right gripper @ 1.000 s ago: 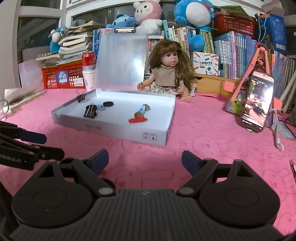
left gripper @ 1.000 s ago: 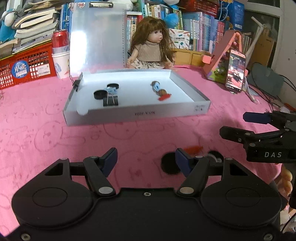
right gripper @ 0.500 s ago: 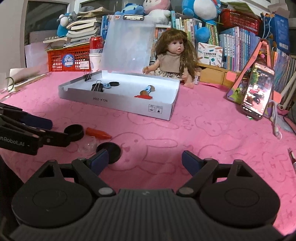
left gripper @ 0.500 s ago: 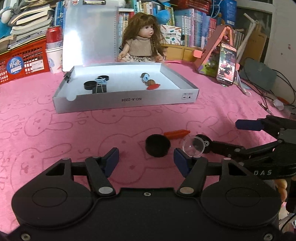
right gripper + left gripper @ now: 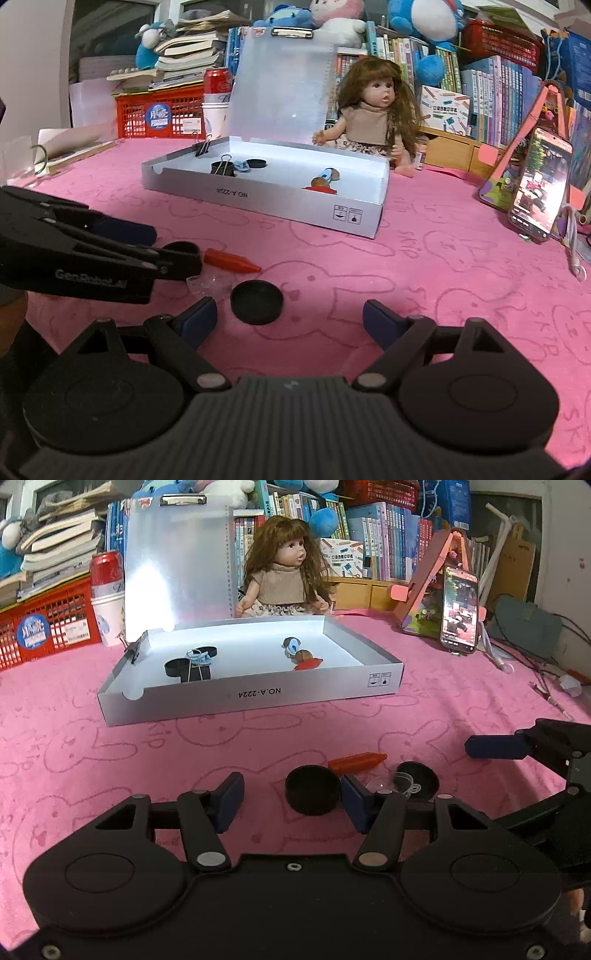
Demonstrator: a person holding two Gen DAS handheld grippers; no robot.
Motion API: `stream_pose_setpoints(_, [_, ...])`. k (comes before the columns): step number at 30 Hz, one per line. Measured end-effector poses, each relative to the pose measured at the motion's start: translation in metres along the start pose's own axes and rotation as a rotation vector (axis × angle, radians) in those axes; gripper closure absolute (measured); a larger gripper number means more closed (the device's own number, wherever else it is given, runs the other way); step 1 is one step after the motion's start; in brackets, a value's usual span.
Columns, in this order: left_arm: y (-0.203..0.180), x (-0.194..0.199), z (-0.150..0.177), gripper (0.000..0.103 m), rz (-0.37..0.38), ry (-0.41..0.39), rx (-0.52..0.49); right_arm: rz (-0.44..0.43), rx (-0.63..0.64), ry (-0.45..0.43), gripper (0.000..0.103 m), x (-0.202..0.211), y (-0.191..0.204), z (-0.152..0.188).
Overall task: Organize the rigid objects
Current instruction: 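Grasp a black round lid with the left gripper while the right gripper grasps another black lid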
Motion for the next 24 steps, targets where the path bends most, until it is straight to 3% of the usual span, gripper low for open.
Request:
stream_pose_setpoints(10, [0.002,-0.002,-0.001,0.053,-0.009,-0.006,0.012,-0.010,-0.033,-0.014,0.012,-0.003,0.001,0.001])
stream_pose_setpoints(13, [0.004,-0.002,-0.001,0.059,-0.022,-0.011,0.009,-0.015,-0.038,-0.015,0.013,-0.003,0.000,0.002])
stream_pose_setpoints(15, [0.005,-0.001,-0.001,0.069,-0.034,-0.014,0.011,-0.023,-0.041,-0.019,0.016,-0.002,0.000,0.002])
stream_pose_setpoints(18, [0.010,0.000,0.000,0.072,-0.039,-0.016,0.026,-0.038,-0.040,-0.027,0.025,-0.001,0.001,0.001])
stream_pose_setpoints(22, [0.012,0.004,0.000,0.072,-0.051,-0.014,0.032,-0.059,-0.039,-0.040,0.059,0.002,0.006,0.000])
stream_pose_setpoints(23, [0.013,0.006,0.000,0.072,-0.052,-0.014,0.037,-0.061,-0.039,-0.041,0.066,0.003,0.007,-0.001])
stream_pose_setpoints(24, [0.014,0.008,0.001,0.072,-0.052,-0.015,0.039,-0.064,-0.038,-0.039,0.066,0.003,0.007,-0.001])
Point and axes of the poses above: each gripper's, at about its wrist camera, not at the fingertips, and x roughly against the way its jaws point, y to its left, z to its underside, the point moved 2 cm from there along -x, roughly the way its jaws point
